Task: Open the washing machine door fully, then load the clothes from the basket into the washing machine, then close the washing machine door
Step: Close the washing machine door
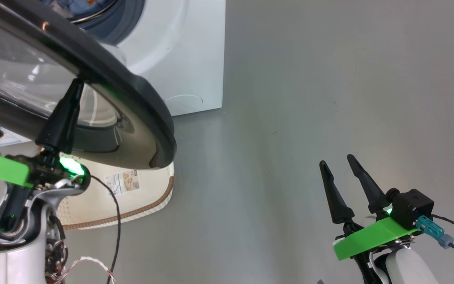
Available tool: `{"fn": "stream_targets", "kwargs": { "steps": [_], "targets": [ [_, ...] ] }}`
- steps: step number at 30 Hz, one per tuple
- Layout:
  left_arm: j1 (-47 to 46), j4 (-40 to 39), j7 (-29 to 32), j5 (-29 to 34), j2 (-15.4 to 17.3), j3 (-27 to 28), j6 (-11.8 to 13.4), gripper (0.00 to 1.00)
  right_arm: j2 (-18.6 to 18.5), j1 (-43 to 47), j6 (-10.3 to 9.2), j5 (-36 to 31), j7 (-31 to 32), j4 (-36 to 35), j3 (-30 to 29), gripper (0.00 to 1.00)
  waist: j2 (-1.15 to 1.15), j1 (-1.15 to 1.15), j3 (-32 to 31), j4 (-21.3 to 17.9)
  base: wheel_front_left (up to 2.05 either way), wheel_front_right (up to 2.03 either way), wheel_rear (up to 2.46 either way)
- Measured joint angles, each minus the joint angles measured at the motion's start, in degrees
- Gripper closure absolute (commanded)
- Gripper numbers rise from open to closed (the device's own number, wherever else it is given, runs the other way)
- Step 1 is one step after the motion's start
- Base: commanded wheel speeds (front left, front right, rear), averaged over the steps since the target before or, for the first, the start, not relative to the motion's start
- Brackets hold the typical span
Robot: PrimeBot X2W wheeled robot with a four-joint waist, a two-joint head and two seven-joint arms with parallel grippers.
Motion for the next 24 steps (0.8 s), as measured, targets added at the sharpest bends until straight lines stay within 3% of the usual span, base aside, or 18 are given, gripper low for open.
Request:
{"fn": "stream_targets", "kwargs": {
  "steps": [10, 24],
  "targets": [
    [0.9, 0.0, -2.2, 0.0, -0.1, -0.1, 0.0, 1.00, 0.0, 0.1, 0.00, 0.0, 0.0, 0.4, -0.4, 0.00, 0.00, 0.00, -2.8, -0.4, 0.00, 0.00, 0.00],
    [13.0, -2.3, -9.3, -0.7, -0.1, -1.4, 0.0, 1.00, 0.1, 1.7, 0.00, 0.6, 0.0, 0.5, -0.7, 0.00, 0.00, 0.00, -6.8, 3.2, 0.00, 0.00, 0.00]
  ]
}}
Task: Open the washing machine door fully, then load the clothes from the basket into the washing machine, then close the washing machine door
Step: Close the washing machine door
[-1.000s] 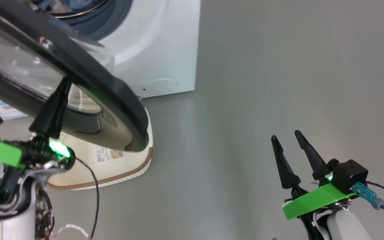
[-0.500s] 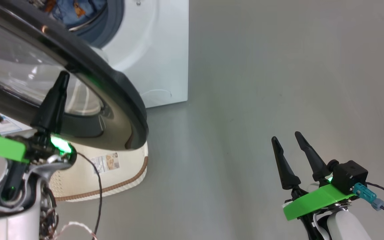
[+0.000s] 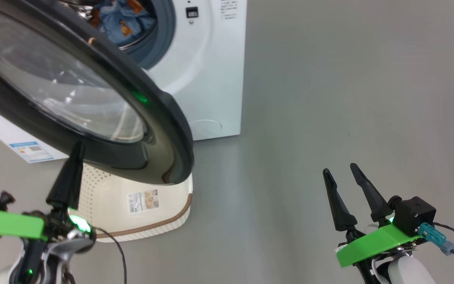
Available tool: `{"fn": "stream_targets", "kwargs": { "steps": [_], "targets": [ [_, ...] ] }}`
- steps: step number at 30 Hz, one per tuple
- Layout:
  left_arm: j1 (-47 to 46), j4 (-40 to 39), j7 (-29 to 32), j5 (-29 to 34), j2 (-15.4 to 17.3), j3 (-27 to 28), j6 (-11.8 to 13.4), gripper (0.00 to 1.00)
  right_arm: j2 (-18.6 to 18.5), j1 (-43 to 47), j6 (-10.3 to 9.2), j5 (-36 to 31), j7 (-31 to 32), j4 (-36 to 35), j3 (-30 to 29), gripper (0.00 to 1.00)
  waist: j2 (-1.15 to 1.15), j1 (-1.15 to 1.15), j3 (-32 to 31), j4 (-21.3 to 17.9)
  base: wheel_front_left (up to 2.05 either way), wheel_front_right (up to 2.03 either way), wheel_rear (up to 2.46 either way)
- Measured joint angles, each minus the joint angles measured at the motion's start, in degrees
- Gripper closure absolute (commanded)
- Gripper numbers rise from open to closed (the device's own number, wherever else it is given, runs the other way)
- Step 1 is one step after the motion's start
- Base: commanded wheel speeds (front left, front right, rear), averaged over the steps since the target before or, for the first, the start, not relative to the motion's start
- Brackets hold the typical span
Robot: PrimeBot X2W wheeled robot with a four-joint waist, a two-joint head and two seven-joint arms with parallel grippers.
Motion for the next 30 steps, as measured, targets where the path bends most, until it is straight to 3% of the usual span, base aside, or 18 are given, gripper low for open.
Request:
{"fn": "stream_targets", "kwargs": {
  "steps": [17, 18, 19, 20, 25, 30],
  "targets": [
    [10.0, -3.4, -7.1, -2.5, 0.1, -2.3, 0.0, 1.00, 0.0, 1.2, 0.00, 0.6, 0.0, 0.3, 0.0, 0.00, 0.00, 0.00, -3.5, 3.2, 0.00, 0.00, 0.00],
    [10.6, -3.7, -7.6, -3.1, 0.1, -2.4, 0.0, 0.88, 0.0, 1.2, 0.00, 0.6, 0.0, 0.3, 0.0, 0.00, 0.00, 0.00, -3.7, 3.3, 0.00, 0.00, 0.00],
    [11.2, -3.9, -8.0, -3.0, 0.1, -2.5, 0.0, 0.52, 0.0, 1.2, 0.00, 0.6, 0.0, 0.3, -0.1, 0.00, 0.00, 0.00, -3.9, 3.3, 0.00, 0.00, 0.00],
    [11.8, -4.1, -8.6, -2.9, 0.1, -2.6, 0.0, 0.00, 0.0, 1.2, 0.00, 0.6, 0.0, 0.3, -0.1, 0.00, 0.00, 0.00, -4.1, 3.4, 0.00, 0.00, 0.00],
    [13.9, -5.2, -12.4, -3.3, 0.2, -2.7, 0.0, 0.00, 0.0, 1.5, 0.00, 0.9, 0.0, 0.3, -0.1, 0.00, 0.00, 0.00, -4.9, 3.7, 0.00, 0.00, 0.00],
    [14.8, -7.7, -16.8, 1.9, 0.3, -2.8, 0.0, 0.00, 0.1, 2.5, 0.00, 1.0, 0.0, 0.3, -0.1, 0.00, 0.00, 0.00, -5.5, 4.0, 0.00, 0.00, 0.00]
  ]
}}
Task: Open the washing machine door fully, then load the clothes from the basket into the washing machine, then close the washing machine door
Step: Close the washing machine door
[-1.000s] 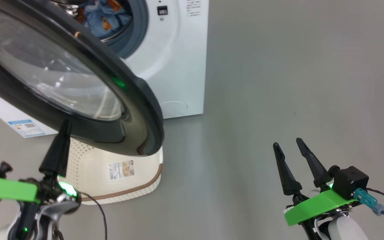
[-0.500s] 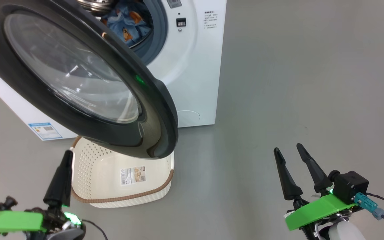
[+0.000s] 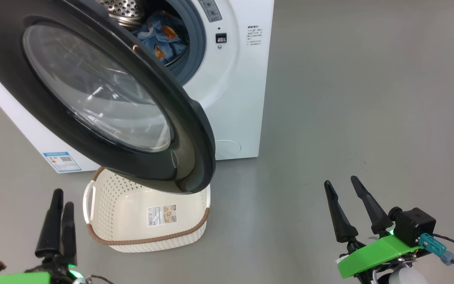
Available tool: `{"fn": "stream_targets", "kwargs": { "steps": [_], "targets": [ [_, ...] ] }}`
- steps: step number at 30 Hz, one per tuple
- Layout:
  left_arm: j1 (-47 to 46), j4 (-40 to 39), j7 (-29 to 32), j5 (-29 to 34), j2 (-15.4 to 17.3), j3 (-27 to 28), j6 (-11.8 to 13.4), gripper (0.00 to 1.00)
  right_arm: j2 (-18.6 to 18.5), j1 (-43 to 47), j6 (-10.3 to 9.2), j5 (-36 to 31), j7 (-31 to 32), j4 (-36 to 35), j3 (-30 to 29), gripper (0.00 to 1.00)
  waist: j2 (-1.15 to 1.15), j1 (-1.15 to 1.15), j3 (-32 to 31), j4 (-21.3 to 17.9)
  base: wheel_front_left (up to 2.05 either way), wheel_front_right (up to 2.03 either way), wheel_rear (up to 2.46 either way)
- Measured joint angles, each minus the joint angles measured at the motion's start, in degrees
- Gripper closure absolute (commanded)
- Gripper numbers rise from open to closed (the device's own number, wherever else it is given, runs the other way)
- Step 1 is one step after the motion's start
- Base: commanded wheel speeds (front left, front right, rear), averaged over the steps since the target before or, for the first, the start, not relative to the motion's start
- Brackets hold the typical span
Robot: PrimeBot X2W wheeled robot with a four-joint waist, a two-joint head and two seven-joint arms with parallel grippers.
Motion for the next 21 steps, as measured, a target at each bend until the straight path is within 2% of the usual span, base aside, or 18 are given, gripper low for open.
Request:
{"fn": "stream_targets", "kwargs": {
  "steps": [2, 9, 13, 18, 21],
  "targets": [
    [0.8, -0.7, -2.1, 3.5, 0.0, -0.6, 0.0, 0.00, 0.0, 0.0, 0.00, 0.0, 0.0, 0.0, 0.0, 0.00, 0.00, 0.00, -0.2, 0.1, 0.00, 0.00, 0.00],
    [1.8, -2.7, -6.7, 8.4, 0.8, -3.3, 0.0, 0.00, 0.1, 0.0, 0.00, 0.0, 0.0, -0.1, 0.0, 0.00, 0.00, 0.00, -0.5, 0.2, 0.00, 0.00, 0.00],
    [2.9, -2.4, -12.2, 15.3, 4.6, -7.6, 0.0, 0.00, 0.1, 0.0, 0.00, 0.0, 0.0, -0.1, -0.1, 0.00, 0.00, 0.00, -0.8, 0.2, 0.00, 0.00, 0.00],
    [3.0, 1.5, -20.4, 25.2, 10.8, -15.6, 0.0, 0.00, 0.1, 0.0, 0.00, 0.0, 0.0, -0.1, -0.1, 0.00, 0.00, 0.00, -1.1, 0.2, 0.00, 0.00, 0.00],
    [2.9, 4.2, -21.6, 29.3, 11.7, -17.0, 0.0, 0.00, 0.1, 0.0, 0.00, 0.0, 0.0, -0.1, -0.1, 0.00, 0.00, 0.00, -1.1, 0.2, 0.00, 0.00, 0.00]
  ]
}}
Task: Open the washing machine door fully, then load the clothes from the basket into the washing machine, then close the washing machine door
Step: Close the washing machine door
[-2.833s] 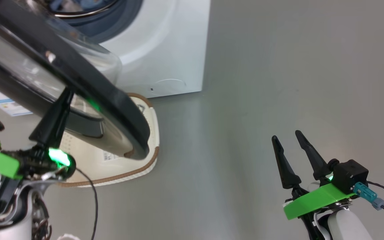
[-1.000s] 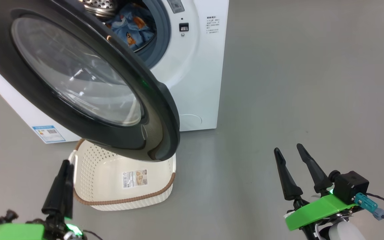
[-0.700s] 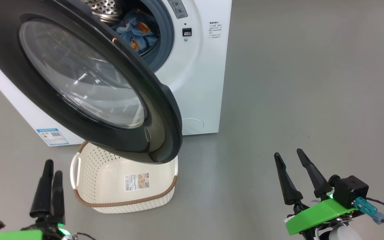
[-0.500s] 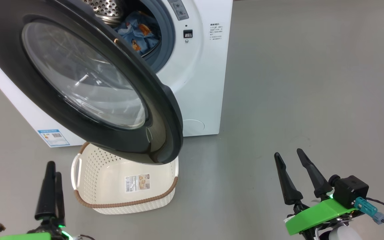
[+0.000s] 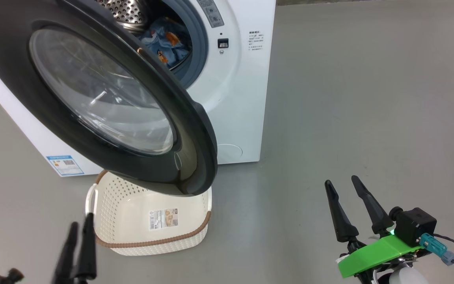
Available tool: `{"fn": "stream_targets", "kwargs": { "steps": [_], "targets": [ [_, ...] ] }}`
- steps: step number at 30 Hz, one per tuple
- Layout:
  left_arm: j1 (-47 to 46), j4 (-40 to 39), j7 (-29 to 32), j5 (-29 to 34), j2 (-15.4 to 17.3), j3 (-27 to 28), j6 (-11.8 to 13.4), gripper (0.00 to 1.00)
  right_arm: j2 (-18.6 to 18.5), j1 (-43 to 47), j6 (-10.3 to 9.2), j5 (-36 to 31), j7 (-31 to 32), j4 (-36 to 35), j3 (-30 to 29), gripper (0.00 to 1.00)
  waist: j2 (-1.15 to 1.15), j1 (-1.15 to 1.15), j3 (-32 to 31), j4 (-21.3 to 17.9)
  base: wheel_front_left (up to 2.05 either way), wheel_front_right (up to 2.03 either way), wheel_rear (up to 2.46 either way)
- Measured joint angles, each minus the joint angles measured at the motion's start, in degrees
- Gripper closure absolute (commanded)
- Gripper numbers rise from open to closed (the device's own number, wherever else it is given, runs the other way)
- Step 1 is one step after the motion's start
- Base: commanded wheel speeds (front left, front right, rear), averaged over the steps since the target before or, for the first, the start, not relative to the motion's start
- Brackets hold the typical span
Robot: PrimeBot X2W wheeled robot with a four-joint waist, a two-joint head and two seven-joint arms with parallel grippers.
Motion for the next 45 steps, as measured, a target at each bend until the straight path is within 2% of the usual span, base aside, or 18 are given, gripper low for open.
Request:
{"fn": "stream_targets", "kwargs": {
  "steps": [9, 17, 20, 35, 45],
  "targets": [
    [-0.1, 1.5, -0.2, 20.9, -5.5, 9.9, 0.0, 0.00, 0.1, 0.6, 0.00, 0.0, 0.0, -0.2, -0.1, 0.00, 0.00, 0.00, -0.2, 0.1, 0.00, 0.00, 0.00],
    [0.7, 3.3, -0.2, 39.9, -7.0, 13.4, -0.4, 0.00, 0.2, 0.9, 0.00, 0.0, 0.0, -0.1, -0.1, 0.00, 0.00, 0.00, -0.8, 0.0, 0.00, 0.00, 0.00],
    [1.7, 4.8, -0.2, 44.7, -7.9, 14.0, -0.4, 0.00, 0.2, 0.9, 0.00, 0.0, 0.0, -0.1, -0.1, 0.00, 0.00, 0.00, -1.0, -0.2, 0.00, 0.00, 0.00],
    [2.1, 9.3, -0.2, 55.8, -10.0, 16.3, -0.4, 0.00, 0.2, 2.0, 0.00, 0.0, 0.0, 0.0, 0.0, 0.00, 0.00, 0.00, -1.2, -0.4, 0.00, 0.00, 0.00],
    [2.1, 9.3, -0.2, 58.3, -10.8, 17.9, 0.8, 0.00, 0.2, 2.0, 0.00, 0.0, 0.0, 0.2, 0.0, 0.00, 0.00, 0.00, -1.0, -0.4, 0.00, 0.00, 0.00]
  ]
}}
